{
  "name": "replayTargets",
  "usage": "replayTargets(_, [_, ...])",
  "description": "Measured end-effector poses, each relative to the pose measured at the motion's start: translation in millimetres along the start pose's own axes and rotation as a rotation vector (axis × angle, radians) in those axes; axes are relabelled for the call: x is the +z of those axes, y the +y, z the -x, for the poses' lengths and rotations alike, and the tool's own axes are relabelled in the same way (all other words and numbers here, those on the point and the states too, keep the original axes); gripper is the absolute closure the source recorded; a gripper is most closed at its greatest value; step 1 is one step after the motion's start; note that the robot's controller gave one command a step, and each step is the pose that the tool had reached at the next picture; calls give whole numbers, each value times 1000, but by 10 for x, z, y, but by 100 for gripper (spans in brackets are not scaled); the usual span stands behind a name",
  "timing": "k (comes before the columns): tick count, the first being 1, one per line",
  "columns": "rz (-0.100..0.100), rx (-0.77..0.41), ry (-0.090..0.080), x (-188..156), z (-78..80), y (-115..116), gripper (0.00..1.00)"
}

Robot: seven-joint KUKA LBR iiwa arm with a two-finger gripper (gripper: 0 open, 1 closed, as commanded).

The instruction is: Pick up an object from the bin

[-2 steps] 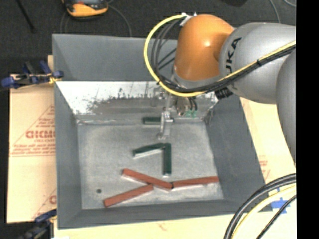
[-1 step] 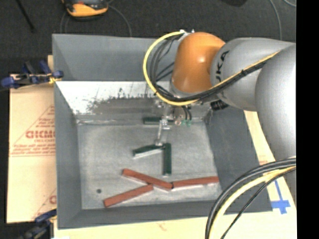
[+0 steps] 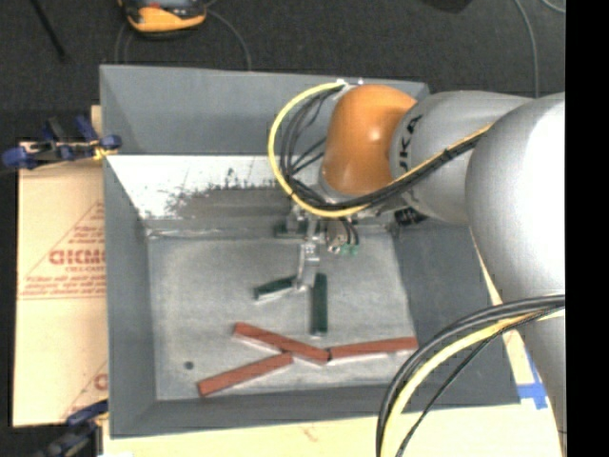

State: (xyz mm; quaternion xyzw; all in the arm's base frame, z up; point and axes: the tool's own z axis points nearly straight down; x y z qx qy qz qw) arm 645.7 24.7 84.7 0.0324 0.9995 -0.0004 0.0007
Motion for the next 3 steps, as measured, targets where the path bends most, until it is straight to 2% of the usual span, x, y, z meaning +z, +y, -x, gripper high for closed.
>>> replayTargets(1, [0, -33, -1, -227, -319, 70, 0])
replayTargets(2, [2, 5, -4, 43, -224, 157, 0])
replayTargets(3, [2, 12, 1, 132, -279, 147, 100])
